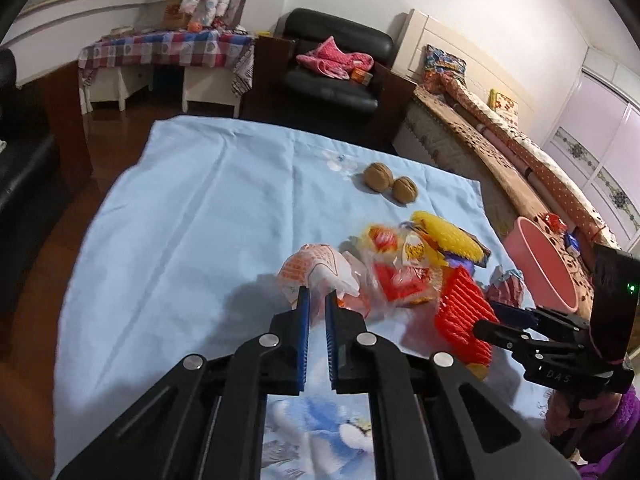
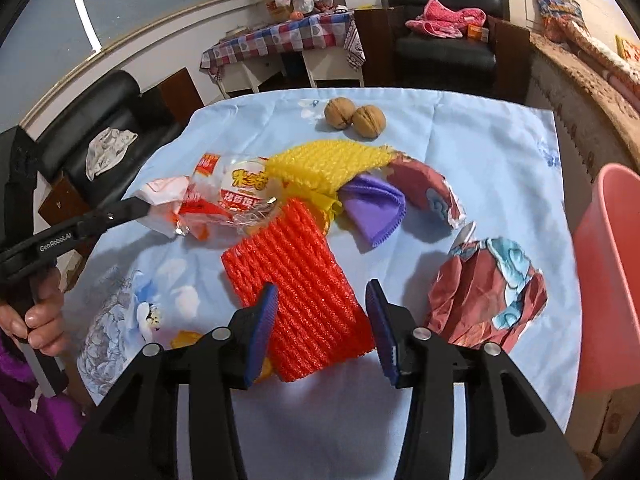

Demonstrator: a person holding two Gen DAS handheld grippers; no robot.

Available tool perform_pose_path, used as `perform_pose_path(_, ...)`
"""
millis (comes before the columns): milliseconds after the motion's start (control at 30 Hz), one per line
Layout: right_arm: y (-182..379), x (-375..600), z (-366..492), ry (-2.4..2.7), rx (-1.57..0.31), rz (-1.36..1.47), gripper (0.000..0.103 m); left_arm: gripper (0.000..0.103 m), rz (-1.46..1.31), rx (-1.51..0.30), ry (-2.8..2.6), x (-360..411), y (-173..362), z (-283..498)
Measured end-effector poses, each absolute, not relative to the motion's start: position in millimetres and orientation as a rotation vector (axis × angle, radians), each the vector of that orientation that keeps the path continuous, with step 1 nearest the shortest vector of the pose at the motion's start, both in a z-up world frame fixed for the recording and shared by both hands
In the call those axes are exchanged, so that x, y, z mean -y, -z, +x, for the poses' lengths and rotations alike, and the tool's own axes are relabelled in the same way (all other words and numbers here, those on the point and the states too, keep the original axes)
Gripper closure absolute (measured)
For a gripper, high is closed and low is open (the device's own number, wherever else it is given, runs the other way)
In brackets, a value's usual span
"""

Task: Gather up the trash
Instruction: 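Grasp the red-white snack bag with the left tool while the right tool grasps the red net, then carry the bag and red net over the bucket and open both tools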

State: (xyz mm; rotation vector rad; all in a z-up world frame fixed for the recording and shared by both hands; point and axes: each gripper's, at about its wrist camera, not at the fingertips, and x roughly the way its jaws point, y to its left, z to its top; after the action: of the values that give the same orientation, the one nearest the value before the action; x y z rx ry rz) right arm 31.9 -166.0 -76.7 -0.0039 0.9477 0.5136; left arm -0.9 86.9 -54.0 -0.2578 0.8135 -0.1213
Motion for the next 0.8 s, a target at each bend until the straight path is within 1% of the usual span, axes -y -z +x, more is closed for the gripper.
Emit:
perform_pose_path(33,77.6,166.8,31.3,-0.511,-0.951,0.006,0.062,0.097,-0.253,-0.809,0.112,-89.4,52.5,-2.6)
perform_pose_path(67,78.9,167.5,30.5,-0.513,-0.955,0.016,0.075,0.097,-0.252,-0.804,0.106,-91.7,51.0,-4.4)
perform_pose_path(167,81.3,169.5,28.8,-0.511,-0.971,0.027,0.089,0.097,-0.254,-0.788,0.087,-96.5,45.4,-9.3)
perform_pose_path(200,80.7,170.0,27.4,-0.516,-0.971,0.030,0.091,0.097,-0.254,-0.781,0.082,-98.0,42.4,-11.2)
perform_pose_path(467,55.7,180.7,10.6,-0.535,-0.888,0.061,0.092,0.097,-0.235,-0.714,0.072,-100.9,16.3,-23.3)
perform_pose_path(800,22.8,200.3,-1.0,-0.531,-0.790,0.104,0.092,0.097,-0.221,-0.625,0.133,-78.6,-21.0,-33.8)
